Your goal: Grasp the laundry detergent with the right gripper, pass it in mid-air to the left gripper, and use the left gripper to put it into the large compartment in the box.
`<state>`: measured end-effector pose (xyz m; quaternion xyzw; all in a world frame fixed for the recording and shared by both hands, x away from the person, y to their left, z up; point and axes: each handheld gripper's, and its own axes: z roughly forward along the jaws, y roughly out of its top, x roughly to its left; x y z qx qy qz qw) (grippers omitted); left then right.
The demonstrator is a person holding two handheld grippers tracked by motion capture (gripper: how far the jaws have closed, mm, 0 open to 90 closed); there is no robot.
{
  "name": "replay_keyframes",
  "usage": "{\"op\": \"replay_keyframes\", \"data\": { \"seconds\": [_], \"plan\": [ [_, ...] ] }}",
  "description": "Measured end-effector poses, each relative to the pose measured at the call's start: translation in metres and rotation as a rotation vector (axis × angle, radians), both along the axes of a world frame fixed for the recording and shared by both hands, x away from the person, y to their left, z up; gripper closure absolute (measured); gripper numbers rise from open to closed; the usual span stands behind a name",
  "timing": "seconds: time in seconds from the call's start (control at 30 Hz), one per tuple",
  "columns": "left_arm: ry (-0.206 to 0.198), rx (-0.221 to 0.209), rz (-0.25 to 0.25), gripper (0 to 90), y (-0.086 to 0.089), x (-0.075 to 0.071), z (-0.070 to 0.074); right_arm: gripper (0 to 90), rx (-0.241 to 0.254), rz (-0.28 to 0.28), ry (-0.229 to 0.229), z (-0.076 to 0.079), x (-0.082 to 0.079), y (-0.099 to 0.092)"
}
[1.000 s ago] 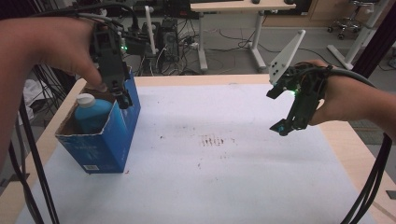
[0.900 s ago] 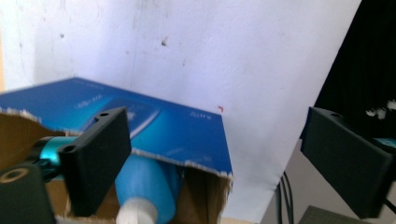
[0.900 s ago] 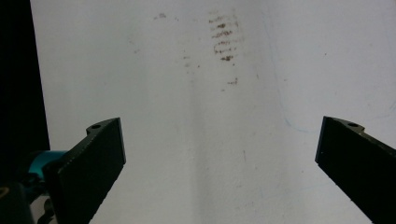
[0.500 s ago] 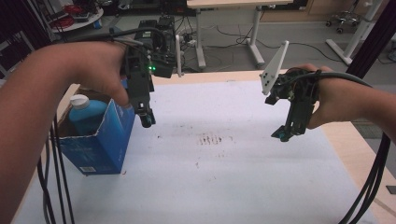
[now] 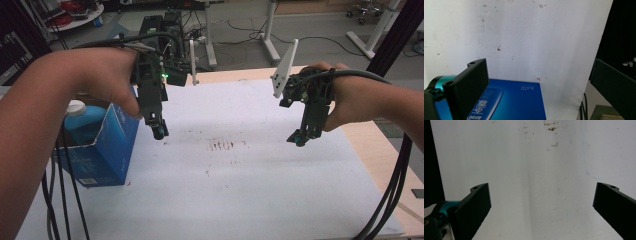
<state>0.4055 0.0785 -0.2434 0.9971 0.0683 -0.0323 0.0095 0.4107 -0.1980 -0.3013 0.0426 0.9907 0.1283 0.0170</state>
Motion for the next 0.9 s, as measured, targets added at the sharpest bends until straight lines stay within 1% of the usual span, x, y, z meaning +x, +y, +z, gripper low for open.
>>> {"op": "replay_keyframes", "data": {
  "seconds": [0.1,0.23,0.3,0.37,0.5,0.67,0.8,0.9],
  "plan": [
    [0.004,-0.004,0.002,1.6,0.0003,-0.0007,0.0001,0.8,-0.007,0.001,0.004,-0.0007,0.0005,0.0002],
    [0.004,-0.002,-0.009,1.6,-0.0003,-0.0010,-0.0003,0.8,-0.009,0.003,0.002,-0.0027,0.0016,0.0012],
    [0.007,-0.003,-0.002,1.6,-0.0011,-0.0014,-0.0007,0.8,-0.016,0.001,0.004,-0.0033,0.0016,0.0020],
    [0.006,-0.002,-0.011,1.6,-0.0019,-0.0007,-0.0006,0.9,-0.020,0.005,0.003,-0.0037,0.0016,0.0029],
    [0.006,-0.005,-0.013,1.6,-0.0023,-0.0002,0.0002,0.9,-0.022,0.006,0.004,-0.0040,0.0020,0.0034],
    [0.005,-0.013,-0.001,1.6,-0.0021,0.0001,0.0006,0.9,-0.019,0.003,0.002,-0.0054,0.0040,0.0018],
    [0.005,-0.005,-0.008,1.6,-0.0027,0.0008,0.0006,0.9,-0.018,-0.006,0.005,-0.0054,0.0042,0.0009],
    [0.003,-0.010,-0.001,1.6,-0.0035,0.0009,0.0011,0.9,-0.016,-0.003,0.005,-0.0051,0.0046,0.0002]
  ]
}}
